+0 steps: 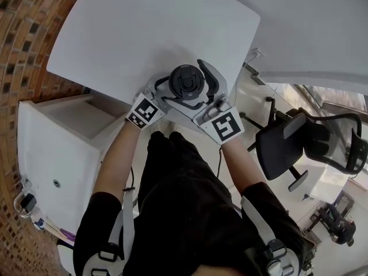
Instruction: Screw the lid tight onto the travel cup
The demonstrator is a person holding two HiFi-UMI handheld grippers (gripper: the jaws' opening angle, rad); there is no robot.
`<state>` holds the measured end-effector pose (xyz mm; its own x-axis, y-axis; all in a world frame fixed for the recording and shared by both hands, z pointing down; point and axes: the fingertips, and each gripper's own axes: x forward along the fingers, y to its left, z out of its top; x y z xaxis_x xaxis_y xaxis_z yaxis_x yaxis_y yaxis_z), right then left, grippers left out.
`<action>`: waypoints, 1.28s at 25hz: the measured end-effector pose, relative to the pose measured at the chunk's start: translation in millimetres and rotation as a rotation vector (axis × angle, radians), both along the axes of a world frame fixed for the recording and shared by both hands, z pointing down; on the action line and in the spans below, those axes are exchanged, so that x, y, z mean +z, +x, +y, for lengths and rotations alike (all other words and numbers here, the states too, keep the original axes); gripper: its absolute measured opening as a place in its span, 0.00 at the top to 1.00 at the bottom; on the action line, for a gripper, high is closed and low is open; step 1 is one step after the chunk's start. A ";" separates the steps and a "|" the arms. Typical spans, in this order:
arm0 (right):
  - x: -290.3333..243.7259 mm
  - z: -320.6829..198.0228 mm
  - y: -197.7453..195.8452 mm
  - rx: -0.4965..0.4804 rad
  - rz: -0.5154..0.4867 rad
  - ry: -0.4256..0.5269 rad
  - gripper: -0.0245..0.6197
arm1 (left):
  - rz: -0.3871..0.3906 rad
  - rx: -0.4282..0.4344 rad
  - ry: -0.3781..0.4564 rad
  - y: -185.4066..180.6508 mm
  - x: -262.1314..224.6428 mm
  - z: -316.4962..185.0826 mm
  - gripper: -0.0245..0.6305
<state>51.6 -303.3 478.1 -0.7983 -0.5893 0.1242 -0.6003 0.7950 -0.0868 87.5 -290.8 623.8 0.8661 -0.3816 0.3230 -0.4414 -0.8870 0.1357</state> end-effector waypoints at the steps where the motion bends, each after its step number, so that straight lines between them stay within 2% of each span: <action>1: 1.0 1.0 1.0 -0.056 0.016 -0.004 0.17 | -0.001 0.000 -0.001 0.2 0.1 -0.2 0.46; 6: 5.4 7.0 -1.4 -0.374 0.146 -0.002 0.17 | -0.003 0.002 -0.001 1.0 -0.2 -0.3 0.46; 9: 5.6 7.9 -5.9 -0.440 0.182 0.010 0.18 | -0.002 0.001 -0.002 1.0 -0.4 -0.5 0.46; 12: 8.4 9.4 -7.1 -0.430 0.170 0.006 0.19 | -0.001 0.001 -0.003 1.7 -0.4 -0.6 0.46; 15: 9.4 9.5 -4.4 -0.367 0.134 0.001 0.21 | -0.001 0.002 -0.003 2.0 -0.4 -0.5 0.46; 19: 5.3 4.5 0.9 -0.215 0.072 0.012 0.25 | -0.001 0.002 -0.002 0.7 -0.8 -0.4 0.46; 26: 5.2 -0.5 3.8 0.066 0.032 0.008 0.26 | 0.000 0.003 0.000 -1.2 -0.5 -0.3 0.46; 27: 5.5 0.3 3.9 0.074 0.026 -0.001 0.26 | 0.001 0.002 0.000 -0.8 -0.8 -0.2 0.46; 29: 5.4 2.6 3.0 0.029 0.014 -0.022 0.24 | 0.002 0.002 0.000 0.3 -1.3 0.4 0.46; 32: 5.4 3.6 -0.6 -0.137 0.055 -0.026 0.16 | 0.003 0.003 -0.001 0.0 -1.2 -0.1 0.46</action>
<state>51.0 -299.8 483.4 -0.8626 -0.4713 0.1838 -0.4909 0.8677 -0.0788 87.6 -290.9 622.6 0.8684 -0.3785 0.3204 -0.4381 -0.8883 0.1379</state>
